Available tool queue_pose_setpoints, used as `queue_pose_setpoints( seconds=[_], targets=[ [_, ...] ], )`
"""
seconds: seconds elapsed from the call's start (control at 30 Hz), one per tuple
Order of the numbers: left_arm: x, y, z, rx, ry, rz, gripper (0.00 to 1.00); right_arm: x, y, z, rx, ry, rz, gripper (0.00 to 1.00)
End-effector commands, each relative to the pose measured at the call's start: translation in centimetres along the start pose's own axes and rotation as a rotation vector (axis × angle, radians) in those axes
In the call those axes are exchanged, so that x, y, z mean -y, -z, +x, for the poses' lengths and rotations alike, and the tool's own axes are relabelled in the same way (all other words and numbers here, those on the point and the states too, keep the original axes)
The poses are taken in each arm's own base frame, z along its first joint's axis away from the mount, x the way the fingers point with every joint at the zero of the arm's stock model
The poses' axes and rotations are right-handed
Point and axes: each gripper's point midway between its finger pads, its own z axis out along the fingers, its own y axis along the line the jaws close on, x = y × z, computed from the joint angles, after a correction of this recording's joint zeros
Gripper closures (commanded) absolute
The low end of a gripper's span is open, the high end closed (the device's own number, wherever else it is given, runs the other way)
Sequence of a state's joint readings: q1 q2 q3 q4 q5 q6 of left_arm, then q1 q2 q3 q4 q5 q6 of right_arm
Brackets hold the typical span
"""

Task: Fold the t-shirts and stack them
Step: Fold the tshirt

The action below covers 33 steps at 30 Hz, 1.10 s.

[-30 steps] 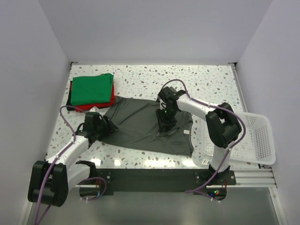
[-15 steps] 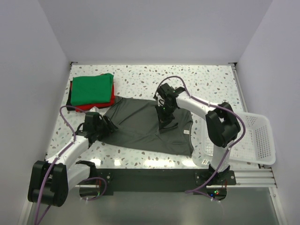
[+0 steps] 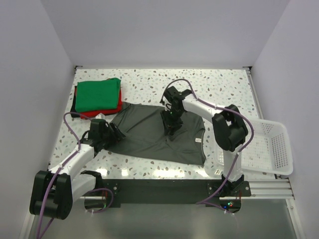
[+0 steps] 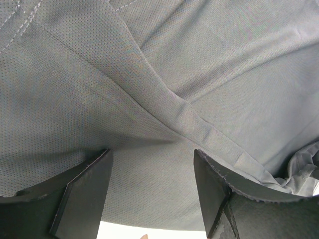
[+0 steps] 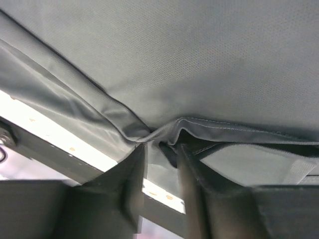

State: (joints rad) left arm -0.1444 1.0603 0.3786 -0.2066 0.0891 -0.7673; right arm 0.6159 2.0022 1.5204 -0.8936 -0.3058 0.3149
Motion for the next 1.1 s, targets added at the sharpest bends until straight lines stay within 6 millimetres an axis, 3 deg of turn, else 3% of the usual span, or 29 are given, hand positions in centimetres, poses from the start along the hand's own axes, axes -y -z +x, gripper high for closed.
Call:
queue_pose_setpoints(
  seconds=[0.0,0.03,0.1,0.23,0.3,0.4,0.6,0.77,1.07],
  targets=[
    [-4.0,0.1,3.4,-0.106,0.009,-0.155,0.28,-1.4,2.2,-1.7,0.063,0.031,-0.026,0.59],
    [-4.0,0.1,3.5,-0.109,0.008,-0.155,0.28,-1.6,2.6,-2.0,0.073,0.035,-0.029,0.48],
    [-4.0,0.1,3.4,-0.106,0.009,-0.155,0.28,-2.0,3.4,-2.3,0.079,0.051,-0.031,0.41],
    [-3.4,0.5,2.8,-0.093,0.010,-0.143,0.28,-2.1,6.7,-2.9,0.123,0.096,0.008,0.31],
    [-3.0,0.7,2.3,-0.082,0.005,-0.137,0.28,-2.3,8.7,-2.5,0.164,0.111,0.012,0.28],
    [-2.0,1.5,1.0,-0.048,0.001,-0.115,0.28,-1.3,9.5,0.1,0.172,0.086,0.028,0.24],
    [0.2,2.5,-1.2,0.005,-0.003,-0.064,0.28,1.4,6.3,5.4,0.108,-0.009,0.038,0.24],
    [1.8,2.4,-2.2,0.019,-0.008,-0.027,0.28,2.6,4.0,6.5,0.089,-0.040,0.046,0.24],
    [0.4,0.3,0.3,-0.038,0.006,-0.016,0.28,5.1,-1.0,9.0,0.012,-0.099,0.083,0.25]
  ],
)
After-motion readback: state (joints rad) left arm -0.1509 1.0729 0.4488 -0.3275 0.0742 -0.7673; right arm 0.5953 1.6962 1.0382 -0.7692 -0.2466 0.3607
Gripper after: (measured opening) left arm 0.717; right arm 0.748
